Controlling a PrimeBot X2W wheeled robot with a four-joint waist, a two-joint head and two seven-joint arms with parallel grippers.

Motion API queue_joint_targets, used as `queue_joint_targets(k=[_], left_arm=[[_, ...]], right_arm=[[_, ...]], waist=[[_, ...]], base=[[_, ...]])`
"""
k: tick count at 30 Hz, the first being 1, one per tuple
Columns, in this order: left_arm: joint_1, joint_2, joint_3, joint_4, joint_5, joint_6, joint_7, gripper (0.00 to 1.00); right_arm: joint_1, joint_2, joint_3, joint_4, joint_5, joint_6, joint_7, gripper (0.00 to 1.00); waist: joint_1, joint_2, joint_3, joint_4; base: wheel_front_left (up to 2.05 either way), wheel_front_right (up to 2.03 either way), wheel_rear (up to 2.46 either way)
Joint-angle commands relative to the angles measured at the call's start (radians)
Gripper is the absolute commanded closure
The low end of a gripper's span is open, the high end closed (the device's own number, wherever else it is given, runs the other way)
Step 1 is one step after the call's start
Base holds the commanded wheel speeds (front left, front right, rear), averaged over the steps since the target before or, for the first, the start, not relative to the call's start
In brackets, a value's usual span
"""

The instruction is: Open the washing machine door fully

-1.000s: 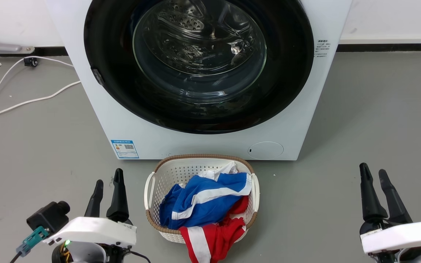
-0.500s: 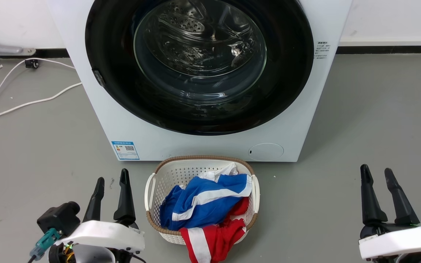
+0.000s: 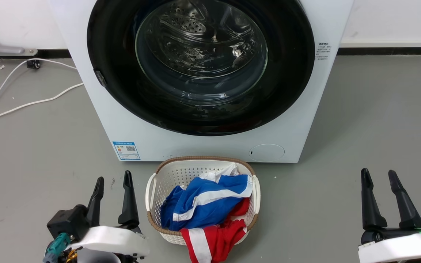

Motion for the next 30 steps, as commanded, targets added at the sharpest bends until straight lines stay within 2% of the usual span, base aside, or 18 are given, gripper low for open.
queue_joint_targets(k=[1, 30], left_arm=[[0.002, 0.001, -0.003, -0.014, 0.028, 0.005, -0.01, 0.0], [0.032, -0.028, 0.005, -0.006, 0.246, -0.019, -0.072, 0.0]], right_arm=[[0.005, -0.002, -0.002, -0.014, -0.023, 0.002, -0.011, 0.0], [0.047, -0.001, -0.008, -0.034, -0.201, 0.002, -0.072, 0.0]], waist=[[0.0, 0.0, 0.0, 0.0], [0.0, 0.0, -0.001, 0.009]], base=[[0.0, 0.0, 0.0], [0.0, 0.0, 0.0]])
